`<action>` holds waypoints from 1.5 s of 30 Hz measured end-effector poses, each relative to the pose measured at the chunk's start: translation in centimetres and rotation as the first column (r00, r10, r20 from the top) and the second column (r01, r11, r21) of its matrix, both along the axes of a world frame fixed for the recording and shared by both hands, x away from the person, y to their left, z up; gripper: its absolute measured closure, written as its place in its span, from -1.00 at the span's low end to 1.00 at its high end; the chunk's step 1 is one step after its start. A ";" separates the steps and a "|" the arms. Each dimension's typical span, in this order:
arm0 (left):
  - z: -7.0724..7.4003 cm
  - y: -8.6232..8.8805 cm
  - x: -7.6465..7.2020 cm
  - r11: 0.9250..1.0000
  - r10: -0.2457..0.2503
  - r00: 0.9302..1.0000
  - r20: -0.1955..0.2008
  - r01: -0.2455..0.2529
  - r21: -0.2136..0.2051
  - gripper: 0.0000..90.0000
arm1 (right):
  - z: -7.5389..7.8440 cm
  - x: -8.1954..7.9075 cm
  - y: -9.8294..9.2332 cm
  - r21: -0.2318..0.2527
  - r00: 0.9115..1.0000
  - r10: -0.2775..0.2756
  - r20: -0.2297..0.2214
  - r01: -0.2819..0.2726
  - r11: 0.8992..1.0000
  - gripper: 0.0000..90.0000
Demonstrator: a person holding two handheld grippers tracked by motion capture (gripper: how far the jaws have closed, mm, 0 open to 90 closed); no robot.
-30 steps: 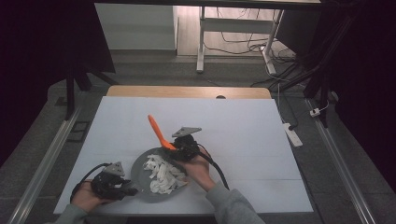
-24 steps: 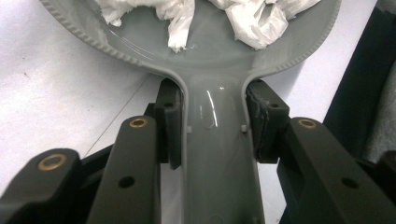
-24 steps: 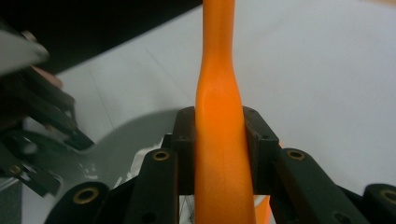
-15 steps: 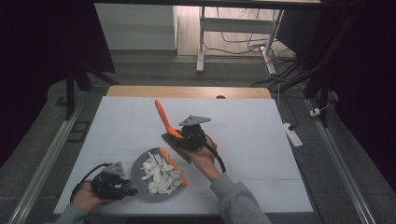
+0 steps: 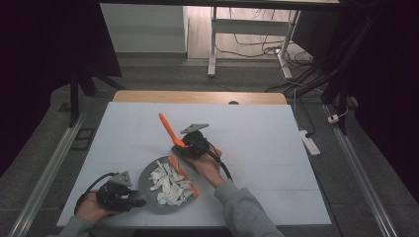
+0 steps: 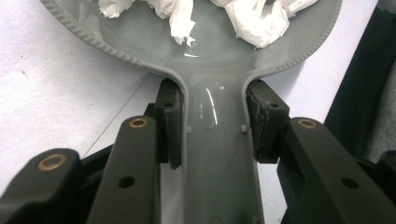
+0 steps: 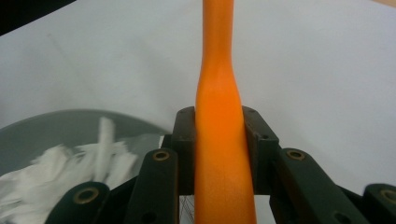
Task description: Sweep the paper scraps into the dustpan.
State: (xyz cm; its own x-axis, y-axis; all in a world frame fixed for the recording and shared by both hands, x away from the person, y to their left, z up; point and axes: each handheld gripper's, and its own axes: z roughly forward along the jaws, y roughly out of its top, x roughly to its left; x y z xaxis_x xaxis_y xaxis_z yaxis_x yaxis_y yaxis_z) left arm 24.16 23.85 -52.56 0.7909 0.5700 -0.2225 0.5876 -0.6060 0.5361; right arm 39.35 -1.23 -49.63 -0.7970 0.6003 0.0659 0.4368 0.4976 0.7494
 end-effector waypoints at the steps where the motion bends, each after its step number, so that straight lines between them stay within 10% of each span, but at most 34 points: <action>1: 0.0 0.0 0.0 1.000 0.000 1.000 0.000 0.000 0.001 0.35 | 0.0 -0.6 0.6 -0.007 1.000 0.023 -0.003 -0.023 1.000 0.55; 9: 0.0 0.0 0.0 1.000 0.001 1.000 0.000 -0.001 0.002 0.35 | 0.5 -2.9 1.6 0.076 0.994 0.104 -0.044 -0.101 0.992 0.55; 14: 0.0 0.0 0.0 1.000 0.002 1.000 0.000 -0.002 0.001 0.36 | 1.3 -4.4 2.1 0.083 0.984 0.180 0.018 -0.181 0.980 0.55; 27: -0.1 0.0 0.0 1.000 0.004 1.000 -0.003 -0.004 0.001 0.35 | 4.1 -3.9 -2.7 0.176 0.996 0.052 0.079 -0.065 0.982 0.55; 37: -0.1 0.0 0.0 1.000 0.005 1.000 -0.005 -0.005 0.002 0.35 | 0.9 -4.2 -5.3 0.113 0.999 -0.044 -0.001 0.044 0.993 0.55; 45: -0.1 -0.2 0.0 1.000 0.005 1.000 -0.006 -0.005 0.001 0.35 | -0.2 -5.5 -3.5 0.141 0.999 -0.018 -0.045 0.024 0.990 0.55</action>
State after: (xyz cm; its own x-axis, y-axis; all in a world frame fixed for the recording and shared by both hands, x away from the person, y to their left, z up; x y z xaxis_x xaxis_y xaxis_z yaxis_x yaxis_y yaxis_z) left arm 24.18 23.69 -52.63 0.7868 0.5740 -0.2270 0.5939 -0.6038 0.5317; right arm 33.88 -4.76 -49.80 -0.7789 0.5989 0.1863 0.4800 0.3781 0.7916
